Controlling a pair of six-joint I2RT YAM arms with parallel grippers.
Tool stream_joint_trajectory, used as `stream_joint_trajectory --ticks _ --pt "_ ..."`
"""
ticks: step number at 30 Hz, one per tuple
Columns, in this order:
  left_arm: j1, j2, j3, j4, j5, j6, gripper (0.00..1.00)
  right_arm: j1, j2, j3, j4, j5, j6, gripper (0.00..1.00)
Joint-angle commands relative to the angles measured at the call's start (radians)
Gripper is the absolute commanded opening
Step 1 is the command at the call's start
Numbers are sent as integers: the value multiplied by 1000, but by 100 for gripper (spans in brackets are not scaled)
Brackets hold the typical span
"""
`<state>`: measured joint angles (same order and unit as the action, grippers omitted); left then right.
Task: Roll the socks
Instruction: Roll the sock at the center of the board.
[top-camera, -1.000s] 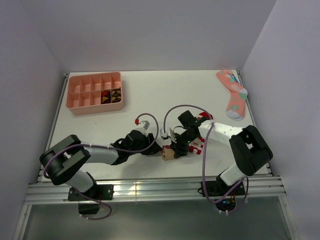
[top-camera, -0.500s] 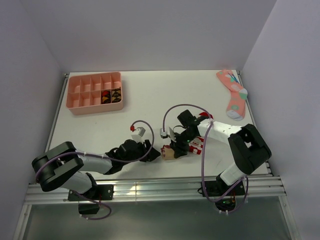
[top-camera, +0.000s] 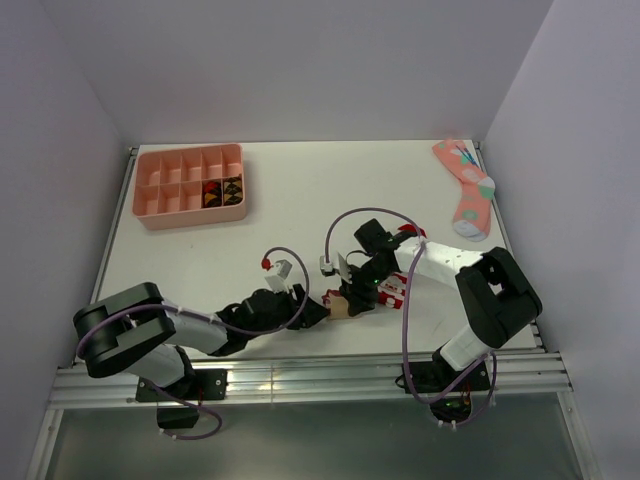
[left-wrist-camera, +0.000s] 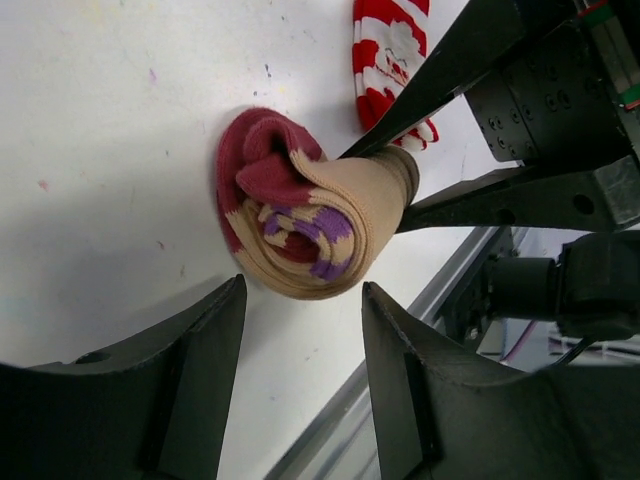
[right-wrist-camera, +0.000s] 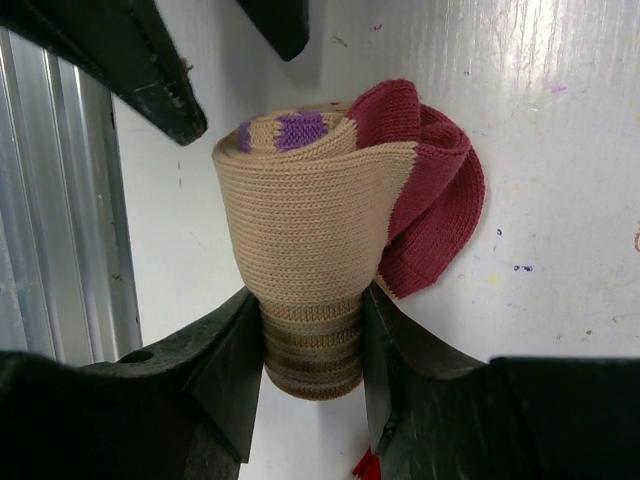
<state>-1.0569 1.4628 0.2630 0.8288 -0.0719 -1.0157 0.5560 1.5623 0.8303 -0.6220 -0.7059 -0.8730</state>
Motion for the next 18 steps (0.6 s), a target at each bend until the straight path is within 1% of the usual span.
stream_joint_trajectory --ticks 1,3,7,10,13,18 --pt "-49 -19 -2 44 -101 -128 55 -4 39 -14 -59 128 9 36" --pt "-78 -7 2 33 -147 -194 56 -5 41 -13 -59 131 14 36" --pt "-129 8 -18 81 -238 -294 57 -4 39 -14 -56 132 17 36" --pt "-175 21 -21 90 -290 -357 62 -2 41 -13 -56 135 22 35" --pt "-195 28 -10 70 -325 -415 63 -1 44 -11 -58 138 23 35" --pt "-241 22 -5 35 -425 -498 66 1 45 -11 -58 141 31 35"
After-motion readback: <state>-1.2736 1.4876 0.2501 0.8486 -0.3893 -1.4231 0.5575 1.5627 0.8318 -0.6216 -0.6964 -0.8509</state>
